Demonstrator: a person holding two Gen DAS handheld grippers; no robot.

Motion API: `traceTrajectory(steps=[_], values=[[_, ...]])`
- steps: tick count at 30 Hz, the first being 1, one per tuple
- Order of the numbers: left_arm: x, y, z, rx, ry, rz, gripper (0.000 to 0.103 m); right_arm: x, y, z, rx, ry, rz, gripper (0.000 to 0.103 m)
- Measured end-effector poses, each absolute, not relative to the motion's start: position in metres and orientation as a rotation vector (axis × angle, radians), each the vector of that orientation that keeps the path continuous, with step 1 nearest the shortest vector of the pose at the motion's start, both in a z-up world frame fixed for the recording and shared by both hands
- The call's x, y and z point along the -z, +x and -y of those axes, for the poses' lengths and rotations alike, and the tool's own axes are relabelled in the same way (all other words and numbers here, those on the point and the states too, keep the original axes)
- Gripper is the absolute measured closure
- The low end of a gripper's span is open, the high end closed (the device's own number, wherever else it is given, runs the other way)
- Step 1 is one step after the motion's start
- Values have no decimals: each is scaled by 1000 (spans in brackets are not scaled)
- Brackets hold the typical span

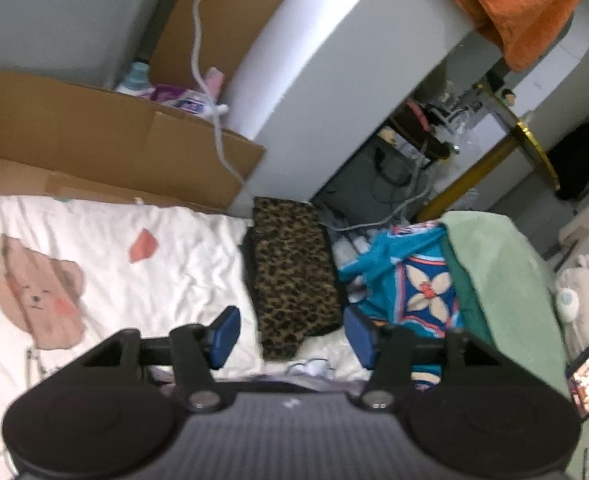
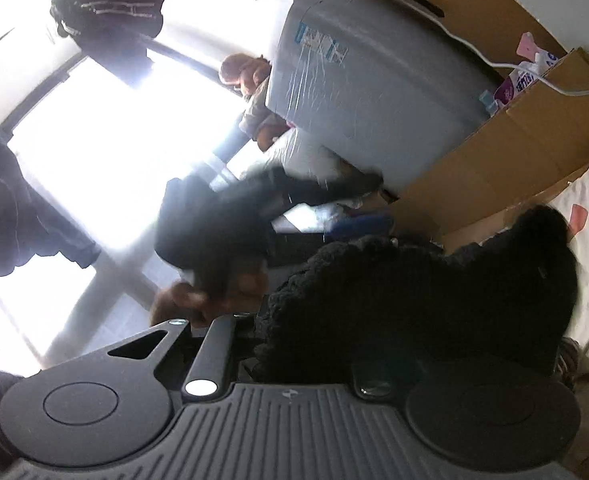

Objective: Fold clothes

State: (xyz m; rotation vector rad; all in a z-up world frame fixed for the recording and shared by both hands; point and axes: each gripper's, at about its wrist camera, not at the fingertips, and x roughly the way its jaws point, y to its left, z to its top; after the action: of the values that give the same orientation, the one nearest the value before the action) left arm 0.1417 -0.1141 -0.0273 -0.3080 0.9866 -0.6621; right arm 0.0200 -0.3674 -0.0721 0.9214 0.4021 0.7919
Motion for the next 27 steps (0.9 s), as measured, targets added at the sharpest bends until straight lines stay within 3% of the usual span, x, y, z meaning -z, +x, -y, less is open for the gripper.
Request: traceTrajectory(steps=[15, 27], values=[[51, 134, 71, 548, -292, -1027, 42, -19, -27, 385, -592, 801, -491, 87], [47, 122, 48, 566, -323, -1013, 42, -80, -16, 357, -481, 793, -485, 87]])
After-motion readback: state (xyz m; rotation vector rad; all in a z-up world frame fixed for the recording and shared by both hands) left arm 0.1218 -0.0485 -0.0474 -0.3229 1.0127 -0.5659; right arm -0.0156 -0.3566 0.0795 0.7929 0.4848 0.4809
